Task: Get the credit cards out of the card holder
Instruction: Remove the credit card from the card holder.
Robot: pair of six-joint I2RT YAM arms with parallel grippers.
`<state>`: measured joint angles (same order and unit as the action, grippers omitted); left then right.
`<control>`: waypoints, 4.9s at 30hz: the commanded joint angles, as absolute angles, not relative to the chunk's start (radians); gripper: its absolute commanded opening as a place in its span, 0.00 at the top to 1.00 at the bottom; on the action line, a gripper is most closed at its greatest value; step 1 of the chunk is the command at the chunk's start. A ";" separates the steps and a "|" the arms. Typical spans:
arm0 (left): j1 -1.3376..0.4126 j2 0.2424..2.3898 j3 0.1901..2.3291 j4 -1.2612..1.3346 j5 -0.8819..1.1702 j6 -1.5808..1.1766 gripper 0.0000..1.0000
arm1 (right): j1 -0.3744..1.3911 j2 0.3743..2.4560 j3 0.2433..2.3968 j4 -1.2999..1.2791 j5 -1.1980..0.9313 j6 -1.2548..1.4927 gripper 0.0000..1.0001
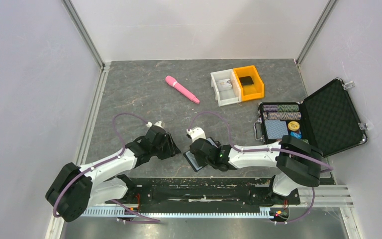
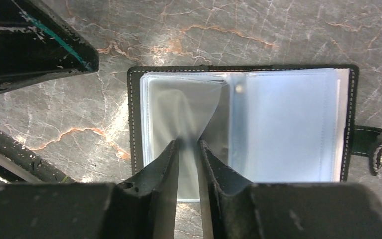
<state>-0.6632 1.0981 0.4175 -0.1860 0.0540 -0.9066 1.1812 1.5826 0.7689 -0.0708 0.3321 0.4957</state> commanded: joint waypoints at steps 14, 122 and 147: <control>-0.666 1.090 0.416 -0.180 0.038 -0.915 0.52 | 1.183 1.535 0.785 -0.077 0.346 0.508 1.00; -0.764 1.445 0.488 0.243 0.307 -0.950 0.57 | 0.907 1.313 0.335 0.239 0.003 0.620 0.83; -0.765 1.512 0.497 0.300 0.359 -1.002 0.60 | 0.907 1.306 0.307 0.266 0.003 0.639 0.83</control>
